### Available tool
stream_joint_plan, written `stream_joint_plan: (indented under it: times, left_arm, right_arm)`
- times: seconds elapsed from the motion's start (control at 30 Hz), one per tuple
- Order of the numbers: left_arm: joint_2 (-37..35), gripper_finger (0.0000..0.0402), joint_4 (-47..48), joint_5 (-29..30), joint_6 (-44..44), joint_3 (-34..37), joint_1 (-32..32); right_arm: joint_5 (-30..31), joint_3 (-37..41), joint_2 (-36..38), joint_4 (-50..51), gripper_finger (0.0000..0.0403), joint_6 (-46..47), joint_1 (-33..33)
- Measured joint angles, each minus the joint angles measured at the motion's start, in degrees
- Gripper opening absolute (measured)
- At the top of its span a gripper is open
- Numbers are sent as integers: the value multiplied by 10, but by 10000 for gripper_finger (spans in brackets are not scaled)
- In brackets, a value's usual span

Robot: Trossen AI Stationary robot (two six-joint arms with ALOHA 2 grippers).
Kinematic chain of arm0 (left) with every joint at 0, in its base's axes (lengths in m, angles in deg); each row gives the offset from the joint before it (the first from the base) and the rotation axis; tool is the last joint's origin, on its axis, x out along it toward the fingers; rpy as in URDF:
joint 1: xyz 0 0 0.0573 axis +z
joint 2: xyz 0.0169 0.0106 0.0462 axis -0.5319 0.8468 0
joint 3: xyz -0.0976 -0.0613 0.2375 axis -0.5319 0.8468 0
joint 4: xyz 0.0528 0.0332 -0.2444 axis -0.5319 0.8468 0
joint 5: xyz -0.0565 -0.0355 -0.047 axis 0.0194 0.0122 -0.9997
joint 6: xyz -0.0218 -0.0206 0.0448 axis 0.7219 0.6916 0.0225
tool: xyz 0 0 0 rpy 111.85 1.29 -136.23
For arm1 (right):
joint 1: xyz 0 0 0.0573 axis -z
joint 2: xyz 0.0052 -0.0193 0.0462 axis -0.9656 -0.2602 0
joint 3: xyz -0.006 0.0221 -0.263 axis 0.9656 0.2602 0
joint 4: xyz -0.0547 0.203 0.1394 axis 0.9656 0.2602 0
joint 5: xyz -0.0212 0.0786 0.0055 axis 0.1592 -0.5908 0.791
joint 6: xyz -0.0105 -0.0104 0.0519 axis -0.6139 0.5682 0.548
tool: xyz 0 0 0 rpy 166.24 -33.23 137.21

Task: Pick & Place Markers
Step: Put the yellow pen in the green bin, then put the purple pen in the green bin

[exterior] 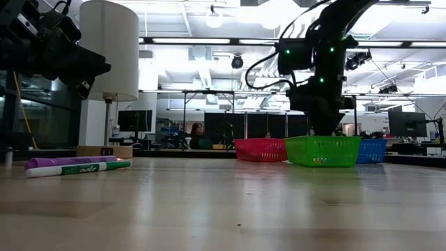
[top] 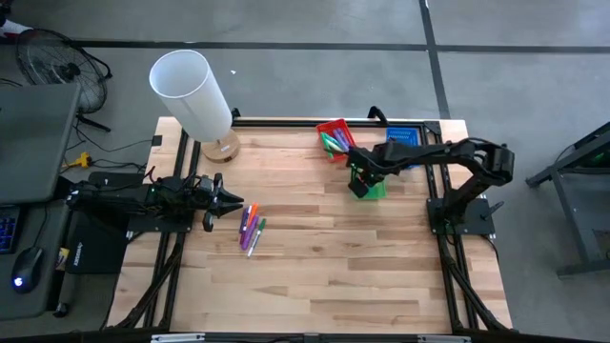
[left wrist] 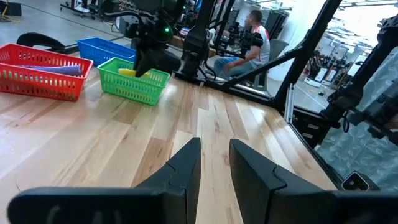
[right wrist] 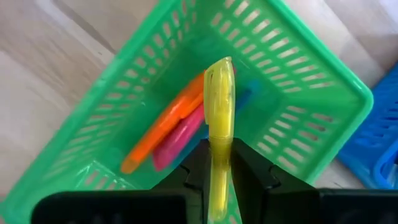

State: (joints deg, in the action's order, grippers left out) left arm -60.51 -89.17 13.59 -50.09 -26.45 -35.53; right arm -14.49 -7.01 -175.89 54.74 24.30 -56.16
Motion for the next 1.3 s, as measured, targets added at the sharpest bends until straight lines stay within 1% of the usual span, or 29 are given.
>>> stream_joint_plan:
  times: [0.2,0.57,0.7,0.8,0.93,1.13,1.3]
  left_arm:
    - [0,83,0,0,0,0,0]
    - [0,83,0,0,0,0,0]
    - [0,83,0,0,0,0,0]
    - [0,83,0,0,0,0,0]
    - [0,83,0,0,0,0,0]
    - [0,83,0,0,0,0,0]
    - [0,83,0,0,0,0,0]
  right_arm:
    - [41,2,0,-2,77,-6,-1]
    - [42,2,0,-26,161,-25,-17]
    - [42,2,0,-16,178,-25,-19]
    - [51,2,7,-5,180,-24,-34]
    - [85,15,41,-15,181,-15,-69]
    - [168,105,136,-94,181,-15,-142]
    - [177,171,218,-183,181,-15,-197]
